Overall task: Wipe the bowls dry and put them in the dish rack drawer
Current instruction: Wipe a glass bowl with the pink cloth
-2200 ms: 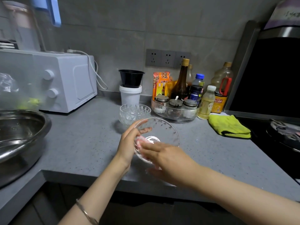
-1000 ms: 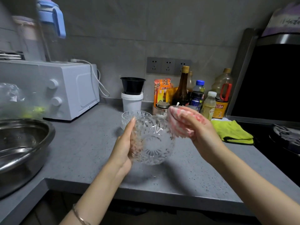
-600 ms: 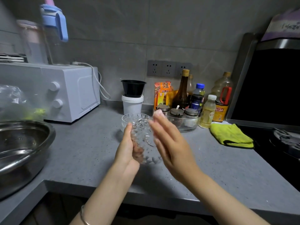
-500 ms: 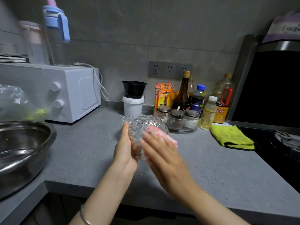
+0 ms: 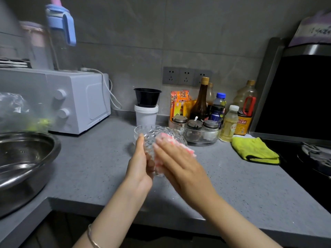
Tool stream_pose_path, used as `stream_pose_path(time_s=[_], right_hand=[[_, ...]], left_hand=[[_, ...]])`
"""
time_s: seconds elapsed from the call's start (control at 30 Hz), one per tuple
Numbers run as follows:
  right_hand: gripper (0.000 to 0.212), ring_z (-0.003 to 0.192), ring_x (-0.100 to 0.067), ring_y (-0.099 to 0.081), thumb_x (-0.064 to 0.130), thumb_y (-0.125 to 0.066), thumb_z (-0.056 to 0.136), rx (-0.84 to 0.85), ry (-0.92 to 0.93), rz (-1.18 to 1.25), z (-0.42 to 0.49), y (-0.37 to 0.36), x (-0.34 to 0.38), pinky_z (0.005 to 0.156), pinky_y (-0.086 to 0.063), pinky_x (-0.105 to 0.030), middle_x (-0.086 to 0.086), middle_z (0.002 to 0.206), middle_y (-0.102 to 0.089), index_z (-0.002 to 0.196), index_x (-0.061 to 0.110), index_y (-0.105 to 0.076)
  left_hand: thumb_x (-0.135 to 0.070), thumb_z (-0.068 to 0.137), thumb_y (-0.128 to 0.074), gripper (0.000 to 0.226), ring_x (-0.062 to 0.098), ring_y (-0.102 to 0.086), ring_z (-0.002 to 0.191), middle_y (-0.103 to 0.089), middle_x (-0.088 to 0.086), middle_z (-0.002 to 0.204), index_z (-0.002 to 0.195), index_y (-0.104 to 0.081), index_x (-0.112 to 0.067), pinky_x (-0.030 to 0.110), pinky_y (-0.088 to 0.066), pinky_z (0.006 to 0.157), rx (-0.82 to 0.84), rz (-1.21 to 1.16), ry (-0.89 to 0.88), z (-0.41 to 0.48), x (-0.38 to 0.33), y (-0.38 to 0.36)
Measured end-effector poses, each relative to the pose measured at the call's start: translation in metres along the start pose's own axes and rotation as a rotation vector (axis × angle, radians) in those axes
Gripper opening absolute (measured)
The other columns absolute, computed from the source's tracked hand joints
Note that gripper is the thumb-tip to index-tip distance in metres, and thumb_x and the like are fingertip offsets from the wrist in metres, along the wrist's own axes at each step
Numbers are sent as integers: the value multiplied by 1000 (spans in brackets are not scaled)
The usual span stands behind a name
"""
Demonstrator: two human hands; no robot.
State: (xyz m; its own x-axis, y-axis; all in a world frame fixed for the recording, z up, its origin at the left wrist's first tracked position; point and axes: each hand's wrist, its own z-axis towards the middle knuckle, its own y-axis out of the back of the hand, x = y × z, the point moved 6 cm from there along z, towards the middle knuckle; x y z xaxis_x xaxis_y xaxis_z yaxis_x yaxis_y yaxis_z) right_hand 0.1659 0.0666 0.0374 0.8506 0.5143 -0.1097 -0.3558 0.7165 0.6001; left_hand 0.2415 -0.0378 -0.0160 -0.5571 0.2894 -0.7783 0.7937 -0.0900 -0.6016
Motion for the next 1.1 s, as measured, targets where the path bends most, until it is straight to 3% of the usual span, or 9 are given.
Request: stream_pose_path(time_s=[0.13,0.3,0.4,0.57,0.63,0.73,0.9,1.0,1.1], right_hand=[[45,141,-14,-29,23,-52,96,-50,-66,-22,1,6,-13,115,-28,-32,-6,148,-39,138,8,-46],[45,140,-17,-31,11,-63,91,-46,40,-51,-15,-5,5,115,-28,-35,-7,146,-42,134,9,-52],[35,138,-20,-36,21,-54,96,-50,74,-50,-2,-2,0,114,-27,-35,-8,143,-46,130,13,-58],[34,111,-6,-57,45,-46,94,-21,-428,342,2,4,-49,88,-53,-32,11,131,-55,119,29,-64],[24,88,-6,-65,33,-55,93,-79,-522,538,-9,8,-64,67,-55,-24,9,118,-61,113,25,-66],[20,77,-7,-64,15,-58,92,-137,-625,577,-40,11,-84,60,-51,-19,2,105,-65,106,25,-66],[23,99,-10,-63,23,-59,92,212,-723,182,-105,-6,-112,81,-55,-35,5,126,-59,113,20,-69],[28,109,-11,-59,28,-58,93,416,-764,174,-122,-16,-107,94,-44,-23,3,129,-59,118,17,-66],[37,110,-6,-58,35,-53,95,463,-869,308,-125,-11,-102,90,-43,-17,6,132,-55,130,25,-54]], left_hand=[[-69,78,-54,68,30,-71,90,-73,12,101,112,-67,-12,42,-56,79,-1,12,10,0,-4,-1],[-70,80,-50,65,24,-70,82,-72,10,97,105,-67,-12,31,-53,57,-5,15,17,4,2,6],[-65,86,-46,55,16,-69,63,-73,5,76,91,-68,-14,23,-50,44,87,50,12,2,10,-1],[-63,80,-56,60,30,-71,90,-74,12,98,110,-68,-12,44,-55,84,102,99,54,-3,20,-6],[-64,74,-60,64,29,-71,89,-74,11,97,111,-67,-12,42,-55,79,58,105,41,-1,23,0],[-60,78,-60,53,24,-72,82,-75,6,86,102,-68,-14,38,-56,73,2,137,10,0,20,10],[-68,71,-65,58,21,-61,66,-65,3,74,92,-67,-14,38,-54,75,-46,164,-23,1,19,18],[-65,75,-62,47,11,-44,49,-45,-2,56,81,-59,-18,25,-43,52,-78,179,-10,-4,22,19],[-60,81,-59,46,7,-49,40,-50,-7,47,85,-60,-14,19,-44,42,-56,194,-2,-13,26,13]])
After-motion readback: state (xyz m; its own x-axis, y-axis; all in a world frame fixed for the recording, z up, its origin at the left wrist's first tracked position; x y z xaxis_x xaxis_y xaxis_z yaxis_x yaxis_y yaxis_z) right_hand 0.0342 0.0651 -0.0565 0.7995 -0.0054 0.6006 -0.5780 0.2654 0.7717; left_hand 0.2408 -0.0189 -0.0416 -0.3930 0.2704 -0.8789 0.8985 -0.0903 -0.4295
